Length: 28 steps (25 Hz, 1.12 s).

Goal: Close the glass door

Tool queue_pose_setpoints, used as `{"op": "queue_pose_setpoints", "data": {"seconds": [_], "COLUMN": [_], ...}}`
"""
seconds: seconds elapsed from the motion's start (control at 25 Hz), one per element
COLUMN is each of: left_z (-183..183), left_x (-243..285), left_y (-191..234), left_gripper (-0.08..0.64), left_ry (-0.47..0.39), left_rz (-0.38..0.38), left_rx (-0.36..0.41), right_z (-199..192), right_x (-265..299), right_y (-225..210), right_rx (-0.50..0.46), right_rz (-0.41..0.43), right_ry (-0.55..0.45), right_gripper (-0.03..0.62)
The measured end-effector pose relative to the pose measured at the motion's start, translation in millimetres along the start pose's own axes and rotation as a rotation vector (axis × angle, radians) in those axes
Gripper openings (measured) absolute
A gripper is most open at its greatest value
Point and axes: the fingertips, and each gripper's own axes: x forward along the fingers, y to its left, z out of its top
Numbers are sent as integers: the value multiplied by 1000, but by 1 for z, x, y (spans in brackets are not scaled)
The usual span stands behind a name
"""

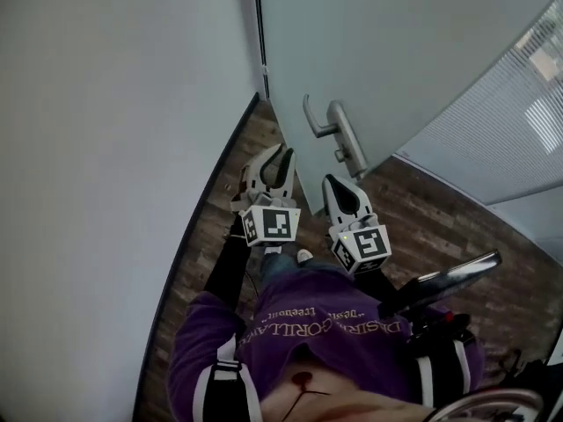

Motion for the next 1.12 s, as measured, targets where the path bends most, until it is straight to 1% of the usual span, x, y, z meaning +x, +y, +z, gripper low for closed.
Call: {"op": "queue_pose_setpoints", "data": {"seconds": [0.08, 0.16, 0.24, 0.28, 0.32, 0.48, 0.56, 0.6, 0.68, 0.8, 0.96, 1.12], "left_z": [-1, -10, -23, -28, -31, -19, -11, -9, -8, -8, -9, -9], "left_x": [31, 56, 75, 81, 84, 89, 94, 96, 99, 101, 105, 112], "left_y": [-5, -17, -28, -33, -35, -41, -48, -51, -56, -57, -61, -61], "left_gripper": [98, 137, 155, 163, 164, 164, 164, 164, 163, 161, 161, 161], "left_ry": [-10, -20, -26, -29, -36, -114, -157, -173, -193, -164, -122, -102], "left_rz": [-92, -190, -260, -283, -297, -310, -332, -345, -359, -374, -424, -420], "left_rx": [238, 447, 608, 665, 706, 793, 828, 835, 820, 789, 801, 818], "right_z": [0, -2, -4, -6, -6, -7, -6, -5, -4, -6, -8, -5], "right_x": [-2, -3, -4, -5, -7, -19, -25, -27, -32, -42, -54, -57], "right_y": [-7, -11, -15, -16, -17, -21, -22, -21, -21, -23, -27, -31], "right_rx": [25, 42, 48, 53, 57, 72, 86, 92, 92, 92, 106, 96], "right_rz": [-86, -171, -244, -273, -297, -406, -456, -475, -510, -567, -634, -675], "right_ry": [-9, -17, -15, -15, -16, -21, -26, -29, -35, -35, -50, -69], "right_gripper": [-3, -3, -3, -3, -3, -3, -3, -3, -3, -3, -3, -3]}}
